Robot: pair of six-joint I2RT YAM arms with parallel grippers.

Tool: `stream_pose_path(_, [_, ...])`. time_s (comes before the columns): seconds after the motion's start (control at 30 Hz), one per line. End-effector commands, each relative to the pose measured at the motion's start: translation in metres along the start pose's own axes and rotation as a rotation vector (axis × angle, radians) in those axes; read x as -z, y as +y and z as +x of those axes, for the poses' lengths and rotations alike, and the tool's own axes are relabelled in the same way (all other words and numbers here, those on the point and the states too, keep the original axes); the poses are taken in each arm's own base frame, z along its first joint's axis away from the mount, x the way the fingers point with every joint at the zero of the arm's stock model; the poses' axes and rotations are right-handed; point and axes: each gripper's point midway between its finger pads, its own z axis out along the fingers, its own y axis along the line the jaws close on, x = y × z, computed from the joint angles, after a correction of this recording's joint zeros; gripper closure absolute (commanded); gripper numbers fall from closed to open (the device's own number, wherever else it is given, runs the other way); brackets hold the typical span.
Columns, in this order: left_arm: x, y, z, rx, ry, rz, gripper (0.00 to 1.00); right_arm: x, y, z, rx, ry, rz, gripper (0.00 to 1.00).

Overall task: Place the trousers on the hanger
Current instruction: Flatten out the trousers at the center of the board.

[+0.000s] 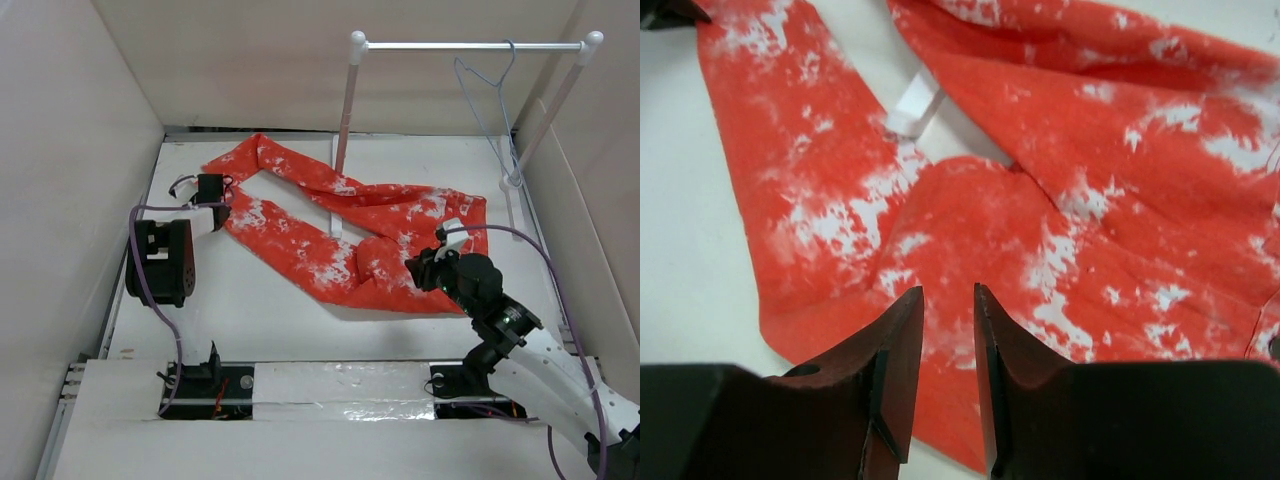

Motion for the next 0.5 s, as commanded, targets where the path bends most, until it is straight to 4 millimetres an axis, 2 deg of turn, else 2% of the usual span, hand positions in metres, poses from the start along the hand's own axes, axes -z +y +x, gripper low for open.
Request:
stream_pose_path(0.0, [0.001,0.002,-0.006,0.029,0.019,-0.011,1.0,0.002,0.004,0.011,-0.024,0.017,-0.02,0.65])
stream_pose_path(0.1, [0.012,0.021,-0.005,0.041,-0.002,-0.044,1.0,0.006,0.005,0.015,-0.032,0.029,-0.025,0.65])
stream_pose_path(0.13, [0.026,0.023,-0.018,0.079,-0.051,-0.038,1.0,0.009,0.004,0.013,-0.041,0.02,-0.019,0.66])
stream_pose_path(0.17, [0.031,0.05,-0.002,0.079,-0.038,-0.082,1.0,0.01,0.006,0.018,-0.051,0.026,-0.025,0.67])
stream_pose_path(0.2, [0.05,0.05,-0.014,0.14,-0.089,-0.046,1.0,0.01,0.007,0.018,-0.061,0.018,-0.03,0.68])
stream_pose_path(0.23, [0.059,0.057,-0.015,0.161,-0.106,-0.032,1.0,0.011,0.007,0.019,-0.07,0.01,-0.035,0.69])
stream_pose_path(0.27, [0.062,0.082,0.002,0.154,-0.1,-0.06,1.0,0.013,0.012,0.017,-0.077,-0.006,-0.059,0.7])
stream_pose_path(0.3, [0.08,0.081,-0.011,0.196,-0.149,-0.012,1.0,0.012,0.013,0.02,-0.089,-0.009,-0.066,0.72])
stream_pose_path(0.33, [0.088,0.087,-0.013,0.222,-0.171,-0.003,1.0,0.012,0.014,0.02,-0.091,-0.011,-0.072,0.72])
stream_pose_path(0.37, [0.092,0.101,-0.007,0.223,-0.177,-0.018,1.0,0.012,0.015,0.02,-0.092,-0.01,-0.078,0.73])
stream_pose_path(0.47, [0.129,0.109,-0.03,0.275,-0.26,0.019,1.0,0.015,0.015,0.021,-0.067,0.016,-0.072,0.76])
